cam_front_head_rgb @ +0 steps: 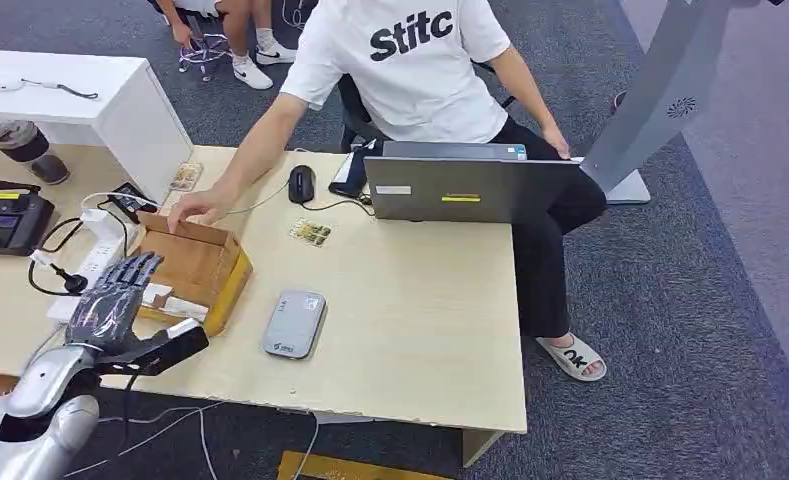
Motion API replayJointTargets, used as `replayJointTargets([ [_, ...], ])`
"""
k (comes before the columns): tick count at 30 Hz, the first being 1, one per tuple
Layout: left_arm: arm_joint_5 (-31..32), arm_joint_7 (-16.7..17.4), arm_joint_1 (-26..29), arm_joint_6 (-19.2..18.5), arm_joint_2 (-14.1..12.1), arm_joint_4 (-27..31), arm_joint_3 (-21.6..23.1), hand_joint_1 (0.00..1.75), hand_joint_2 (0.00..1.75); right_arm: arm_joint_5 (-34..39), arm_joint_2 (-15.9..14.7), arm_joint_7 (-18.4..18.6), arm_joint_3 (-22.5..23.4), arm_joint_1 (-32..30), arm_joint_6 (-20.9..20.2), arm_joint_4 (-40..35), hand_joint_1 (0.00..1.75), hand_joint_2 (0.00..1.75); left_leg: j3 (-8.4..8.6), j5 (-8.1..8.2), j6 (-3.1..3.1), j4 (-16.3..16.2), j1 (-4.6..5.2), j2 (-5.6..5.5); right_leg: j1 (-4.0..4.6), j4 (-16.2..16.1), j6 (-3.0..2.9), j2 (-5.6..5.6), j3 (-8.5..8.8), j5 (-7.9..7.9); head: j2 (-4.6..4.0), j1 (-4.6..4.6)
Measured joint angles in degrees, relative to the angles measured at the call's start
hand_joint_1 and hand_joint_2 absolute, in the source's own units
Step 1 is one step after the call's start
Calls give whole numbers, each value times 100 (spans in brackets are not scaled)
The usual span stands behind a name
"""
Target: Pass the card to the sensor for recognition and then transmit it.
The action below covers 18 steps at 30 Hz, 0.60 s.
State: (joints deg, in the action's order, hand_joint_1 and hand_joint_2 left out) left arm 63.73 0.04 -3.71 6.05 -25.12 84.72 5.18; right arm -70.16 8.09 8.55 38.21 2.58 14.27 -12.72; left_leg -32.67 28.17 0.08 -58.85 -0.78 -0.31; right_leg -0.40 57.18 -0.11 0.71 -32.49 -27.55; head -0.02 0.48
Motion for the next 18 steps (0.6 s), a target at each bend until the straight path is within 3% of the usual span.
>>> replayJointTargets([
  [15, -55, -171, -90, 72, 210, -223, 0, 9, 175, -118, 0, -20, -2, 3, -26, 0, 0, 175, 0, 0, 0, 0, 0, 0, 0, 0, 0, 0, 0, 0, 0, -2],
  [18, -129, -197, -90, -24, 210, -249, 0, 42, 175, -123, 0, -20, -2, 2, -70, 0, 0, 175, 0, 0, 0, 0, 0, 0, 0, 0, 0, 0, 0, 0, 0, 2],
])
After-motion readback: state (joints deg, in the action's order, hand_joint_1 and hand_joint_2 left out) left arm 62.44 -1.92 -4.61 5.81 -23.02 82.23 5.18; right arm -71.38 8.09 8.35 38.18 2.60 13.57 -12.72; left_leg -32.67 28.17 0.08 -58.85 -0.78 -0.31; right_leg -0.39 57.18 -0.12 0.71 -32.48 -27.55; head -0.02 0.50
